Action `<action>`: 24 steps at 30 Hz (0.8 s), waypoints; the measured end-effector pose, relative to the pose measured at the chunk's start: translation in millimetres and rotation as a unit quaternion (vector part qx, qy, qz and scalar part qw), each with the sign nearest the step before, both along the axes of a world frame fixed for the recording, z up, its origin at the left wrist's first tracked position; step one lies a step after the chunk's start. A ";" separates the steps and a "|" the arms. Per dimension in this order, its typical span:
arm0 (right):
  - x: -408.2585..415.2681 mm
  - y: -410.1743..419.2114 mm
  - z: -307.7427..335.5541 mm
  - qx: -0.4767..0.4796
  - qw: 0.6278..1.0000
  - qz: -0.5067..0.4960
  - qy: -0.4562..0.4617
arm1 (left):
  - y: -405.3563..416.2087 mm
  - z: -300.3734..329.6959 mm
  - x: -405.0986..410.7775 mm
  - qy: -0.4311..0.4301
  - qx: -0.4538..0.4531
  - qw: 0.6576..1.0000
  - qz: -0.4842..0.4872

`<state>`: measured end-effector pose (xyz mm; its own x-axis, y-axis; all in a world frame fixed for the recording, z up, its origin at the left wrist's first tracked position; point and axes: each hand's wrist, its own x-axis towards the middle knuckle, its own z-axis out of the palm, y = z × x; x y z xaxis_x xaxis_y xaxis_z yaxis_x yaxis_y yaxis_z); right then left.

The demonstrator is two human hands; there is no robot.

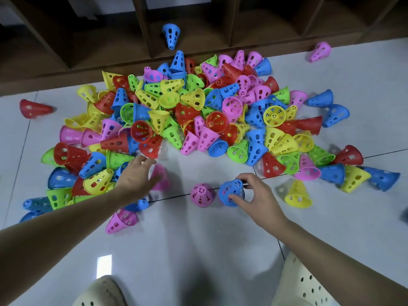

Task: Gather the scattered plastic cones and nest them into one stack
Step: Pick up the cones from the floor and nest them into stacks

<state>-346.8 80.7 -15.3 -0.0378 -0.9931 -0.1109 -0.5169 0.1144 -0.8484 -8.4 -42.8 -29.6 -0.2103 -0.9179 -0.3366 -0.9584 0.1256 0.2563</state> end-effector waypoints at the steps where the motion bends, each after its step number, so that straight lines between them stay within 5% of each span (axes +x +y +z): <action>1: -1.0 0.2 -2.7 0.006 1.000 0.006 0.009 | -1.4 -0.2 -0.3 -0.013 0.010 1.000 0.009; 8: -10.2 0.8 -19.6 0.018 0.998 0.042 0.049 | -7.1 11.5 -29.2 -0.062 0.140 0.985 0.075; 14: -20.6 0.6 -25.6 0.030 0.999 0.020 0.024 | -7.1 7.0 -40.1 0.019 0.214 0.968 0.130; 24: -80.6 12.5 -28.8 -0.042 0.987 -0.052 0.148 | 12.9 41.2 -81.0 0.290 0.117 0.945 0.097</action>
